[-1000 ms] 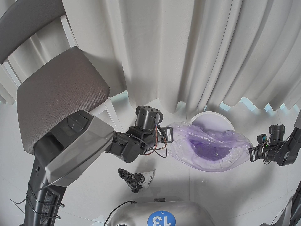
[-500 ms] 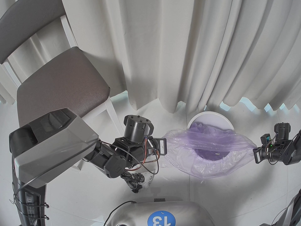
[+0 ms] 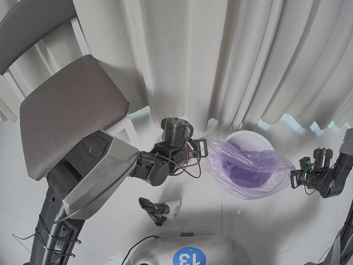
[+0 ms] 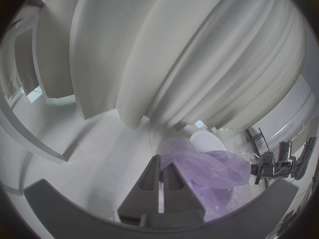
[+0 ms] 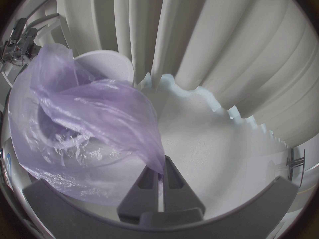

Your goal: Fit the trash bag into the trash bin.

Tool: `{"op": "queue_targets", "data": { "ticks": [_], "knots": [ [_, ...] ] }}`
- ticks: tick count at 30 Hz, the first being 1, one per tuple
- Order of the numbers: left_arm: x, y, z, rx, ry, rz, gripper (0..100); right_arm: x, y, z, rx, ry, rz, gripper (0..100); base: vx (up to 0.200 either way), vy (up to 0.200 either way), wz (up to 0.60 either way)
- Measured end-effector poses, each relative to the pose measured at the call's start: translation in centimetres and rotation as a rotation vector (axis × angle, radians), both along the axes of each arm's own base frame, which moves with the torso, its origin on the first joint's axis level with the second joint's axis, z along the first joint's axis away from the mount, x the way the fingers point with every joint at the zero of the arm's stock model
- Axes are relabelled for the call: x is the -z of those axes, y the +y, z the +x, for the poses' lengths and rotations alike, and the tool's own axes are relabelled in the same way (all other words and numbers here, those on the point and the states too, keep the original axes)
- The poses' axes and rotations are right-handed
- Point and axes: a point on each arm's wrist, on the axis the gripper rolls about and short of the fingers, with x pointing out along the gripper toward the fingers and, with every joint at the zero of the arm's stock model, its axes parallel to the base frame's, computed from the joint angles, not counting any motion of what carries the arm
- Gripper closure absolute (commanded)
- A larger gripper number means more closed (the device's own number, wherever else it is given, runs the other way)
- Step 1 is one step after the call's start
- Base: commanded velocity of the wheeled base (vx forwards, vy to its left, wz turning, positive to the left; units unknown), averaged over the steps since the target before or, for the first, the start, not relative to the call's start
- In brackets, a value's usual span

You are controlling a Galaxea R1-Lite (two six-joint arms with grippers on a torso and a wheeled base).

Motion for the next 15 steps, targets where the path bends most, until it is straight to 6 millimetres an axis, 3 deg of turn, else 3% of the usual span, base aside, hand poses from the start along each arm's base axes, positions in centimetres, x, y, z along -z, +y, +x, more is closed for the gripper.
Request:
{"op": "queue_targets", "data": {
  "ticks": [8,15],
  "knots": [
    [2.5,1.2,0.4,-0.021,0.053,0.035,100,0.5,0.4,-0.6,-0.009,0.020,0.010,100,0.000,0.000,0.00],
    [1.6,2.7,0.5,-0.026,0.007,-0.014,100,-0.9,0.7,-1.3,-0.027,-0.004,-0.007,100,0.000,0.000,0.00]
  ]
}}
